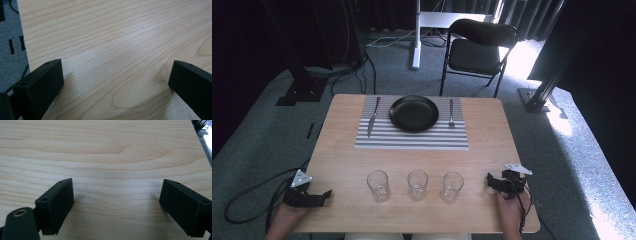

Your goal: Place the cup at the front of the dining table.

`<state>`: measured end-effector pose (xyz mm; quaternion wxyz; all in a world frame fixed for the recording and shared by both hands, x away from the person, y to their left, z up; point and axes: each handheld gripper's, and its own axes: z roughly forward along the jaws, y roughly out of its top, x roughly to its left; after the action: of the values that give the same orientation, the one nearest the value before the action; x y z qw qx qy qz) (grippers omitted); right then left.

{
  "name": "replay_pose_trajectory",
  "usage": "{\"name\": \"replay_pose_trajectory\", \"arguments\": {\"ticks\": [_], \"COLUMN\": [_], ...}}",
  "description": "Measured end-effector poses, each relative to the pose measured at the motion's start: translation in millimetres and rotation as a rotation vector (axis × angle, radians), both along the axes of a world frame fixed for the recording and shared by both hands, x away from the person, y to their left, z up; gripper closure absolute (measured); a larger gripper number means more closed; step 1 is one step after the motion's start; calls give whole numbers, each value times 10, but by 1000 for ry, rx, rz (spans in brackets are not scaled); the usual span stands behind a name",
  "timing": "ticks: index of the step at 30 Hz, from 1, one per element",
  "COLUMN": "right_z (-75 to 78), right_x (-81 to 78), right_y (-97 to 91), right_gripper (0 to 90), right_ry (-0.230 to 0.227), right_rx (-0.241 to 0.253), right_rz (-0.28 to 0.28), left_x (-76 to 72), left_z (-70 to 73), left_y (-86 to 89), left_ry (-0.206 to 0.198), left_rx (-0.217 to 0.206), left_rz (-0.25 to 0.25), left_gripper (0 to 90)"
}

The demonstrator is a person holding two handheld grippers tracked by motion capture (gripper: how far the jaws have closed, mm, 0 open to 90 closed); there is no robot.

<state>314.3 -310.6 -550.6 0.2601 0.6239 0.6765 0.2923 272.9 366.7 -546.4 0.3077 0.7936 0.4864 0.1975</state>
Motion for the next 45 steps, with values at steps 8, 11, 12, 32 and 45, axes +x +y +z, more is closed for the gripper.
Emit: {"name": "replay_pose_trajectory", "arguments": {"ticks": [8, 11, 12, 32, 45], "right_z": [1, 0, 1, 0, 0], "right_x": [1, 2, 3, 1, 1], "right_y": [0, -1, -1, -1, -1], "right_gripper": [117, 117, 117, 118, 117], "right_ry": [1, 0, 0, 1, 0], "right_rx": [0, 0, 0, 1, 0], "right_rz": [0, -1, -2, -4, -3], "left_x": [-30, -47, -51, -151, -202], "left_z": [11, 4, 4, 165, 324], "left_y": [56, 77, 83, -75, -214], "left_ry": [10, 2, 2, -35, -78], "left_rx": [5, 0, 2, -51, -69], "left_rz": [-20, -34, -45, -114, -177], "left_gripper": [8, 8, 8, 49, 50]}}
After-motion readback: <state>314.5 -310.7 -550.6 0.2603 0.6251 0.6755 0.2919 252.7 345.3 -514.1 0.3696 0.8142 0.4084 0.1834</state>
